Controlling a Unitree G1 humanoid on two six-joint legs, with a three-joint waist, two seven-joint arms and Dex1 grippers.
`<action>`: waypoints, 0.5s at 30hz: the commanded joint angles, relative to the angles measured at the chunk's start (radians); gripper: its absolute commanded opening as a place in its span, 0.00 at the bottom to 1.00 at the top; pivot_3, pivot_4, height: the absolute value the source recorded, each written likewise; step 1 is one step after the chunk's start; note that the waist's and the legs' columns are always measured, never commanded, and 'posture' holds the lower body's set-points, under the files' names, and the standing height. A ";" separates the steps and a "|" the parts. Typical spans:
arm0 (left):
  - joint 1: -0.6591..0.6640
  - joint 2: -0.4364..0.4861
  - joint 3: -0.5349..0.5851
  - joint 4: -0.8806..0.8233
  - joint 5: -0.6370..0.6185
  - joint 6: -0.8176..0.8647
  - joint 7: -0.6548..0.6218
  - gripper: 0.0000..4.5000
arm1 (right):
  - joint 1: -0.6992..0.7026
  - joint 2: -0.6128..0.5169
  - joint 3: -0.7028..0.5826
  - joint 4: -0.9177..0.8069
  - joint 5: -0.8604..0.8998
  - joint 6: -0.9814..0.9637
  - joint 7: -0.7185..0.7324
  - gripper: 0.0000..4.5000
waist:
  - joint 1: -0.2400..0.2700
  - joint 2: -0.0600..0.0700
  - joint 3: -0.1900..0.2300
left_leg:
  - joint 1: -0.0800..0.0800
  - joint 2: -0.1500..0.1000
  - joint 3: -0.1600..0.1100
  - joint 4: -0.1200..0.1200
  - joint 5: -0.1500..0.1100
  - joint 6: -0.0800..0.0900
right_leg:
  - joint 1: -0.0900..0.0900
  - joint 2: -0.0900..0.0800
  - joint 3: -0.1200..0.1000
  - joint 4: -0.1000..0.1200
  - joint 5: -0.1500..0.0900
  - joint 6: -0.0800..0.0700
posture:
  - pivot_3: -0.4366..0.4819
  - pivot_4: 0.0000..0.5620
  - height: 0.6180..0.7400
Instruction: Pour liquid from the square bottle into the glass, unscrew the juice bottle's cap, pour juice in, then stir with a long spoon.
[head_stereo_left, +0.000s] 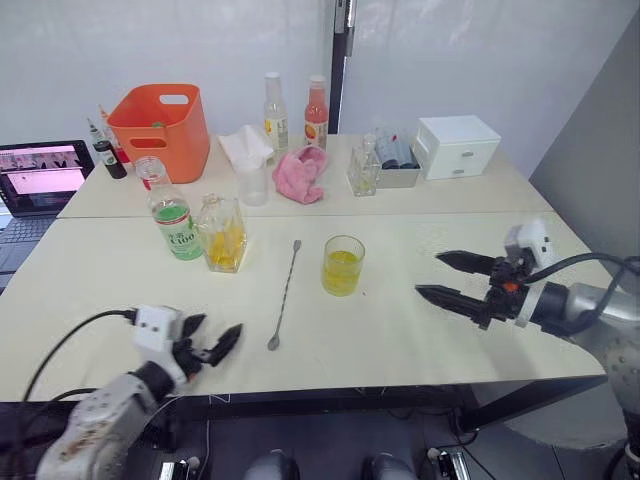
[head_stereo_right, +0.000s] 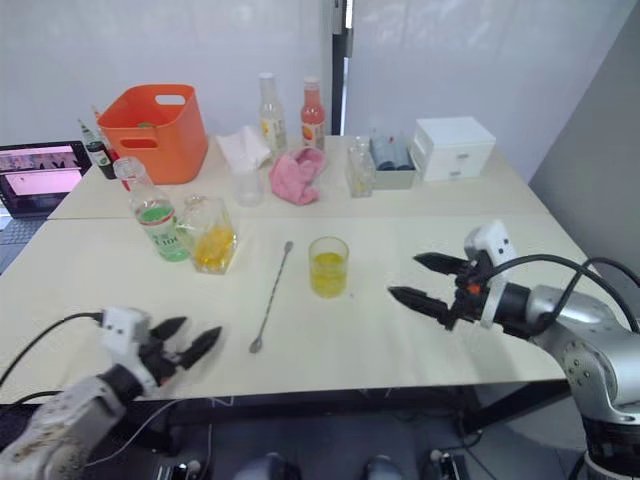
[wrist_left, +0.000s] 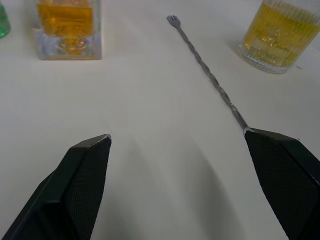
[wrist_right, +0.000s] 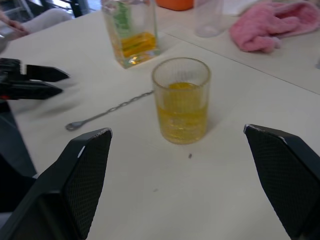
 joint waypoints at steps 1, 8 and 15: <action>-0.040 -0.019 -0.085 -0.103 0.033 0.099 0.115 1.00 | -0.036 -0.027 0.025 -0.018 0.028 0.001 0.063 1.00 | 0.001 0.000 0.000 | 0.000 0.000 0.000 0.000 0.000 0.001 | 0.000 0.000 0.000 0.000 0.000 0.000 | 0.48 0.27 1.00; -0.197 -0.068 -0.237 -0.137 0.078 0.336 0.281 1.00 | -0.036 -0.024 0.046 -0.023 0.024 0.008 0.080 1.00 | 0.008 0.000 0.000 | 0.000 0.000 0.000 0.001 -0.002 0.003 | 0.001 0.000 0.000 0.000 0.000 0.000 | 0.48 0.27 1.00; -0.336 -0.122 -0.358 -0.019 0.171 0.441 0.377 1.00 | -0.006 -0.015 0.031 -0.058 0.041 0.020 0.055 1.00 | 0.014 0.000 0.000 | 0.000 -0.001 0.000 0.001 0.000 0.000 | 0.001 0.001 0.000 0.000 0.000 0.000 | 0.48 0.27 1.00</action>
